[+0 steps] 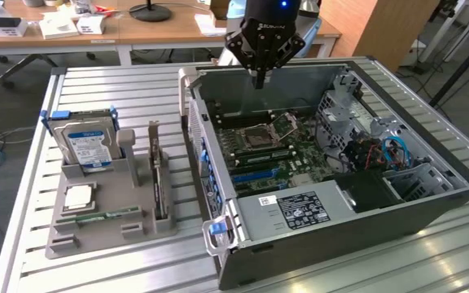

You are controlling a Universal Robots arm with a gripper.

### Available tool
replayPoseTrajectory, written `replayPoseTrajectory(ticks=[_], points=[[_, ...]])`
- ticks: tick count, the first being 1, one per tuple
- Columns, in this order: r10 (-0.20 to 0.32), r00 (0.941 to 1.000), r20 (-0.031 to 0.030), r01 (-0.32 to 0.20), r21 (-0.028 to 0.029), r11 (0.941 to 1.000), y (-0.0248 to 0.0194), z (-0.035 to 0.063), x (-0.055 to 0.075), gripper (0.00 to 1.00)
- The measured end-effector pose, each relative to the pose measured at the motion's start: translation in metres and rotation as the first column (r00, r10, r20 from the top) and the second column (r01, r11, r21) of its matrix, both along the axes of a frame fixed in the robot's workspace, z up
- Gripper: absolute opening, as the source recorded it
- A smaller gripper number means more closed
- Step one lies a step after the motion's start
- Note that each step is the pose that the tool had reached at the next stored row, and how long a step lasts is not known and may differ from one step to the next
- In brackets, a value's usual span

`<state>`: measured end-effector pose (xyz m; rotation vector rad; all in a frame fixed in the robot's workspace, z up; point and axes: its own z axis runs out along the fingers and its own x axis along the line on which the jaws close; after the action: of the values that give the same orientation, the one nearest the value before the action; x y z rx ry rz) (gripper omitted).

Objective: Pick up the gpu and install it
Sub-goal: 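Reach for the gpu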

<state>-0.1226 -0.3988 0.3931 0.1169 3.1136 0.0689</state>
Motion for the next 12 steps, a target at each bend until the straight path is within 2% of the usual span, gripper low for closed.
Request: replayPoseTrajectory(ticks=[12], points=[[0.0, 1.0, -0.0001, 0.0, -0.0001, 1.0, 0.0, -0.0009, -0.022, 0.1]])
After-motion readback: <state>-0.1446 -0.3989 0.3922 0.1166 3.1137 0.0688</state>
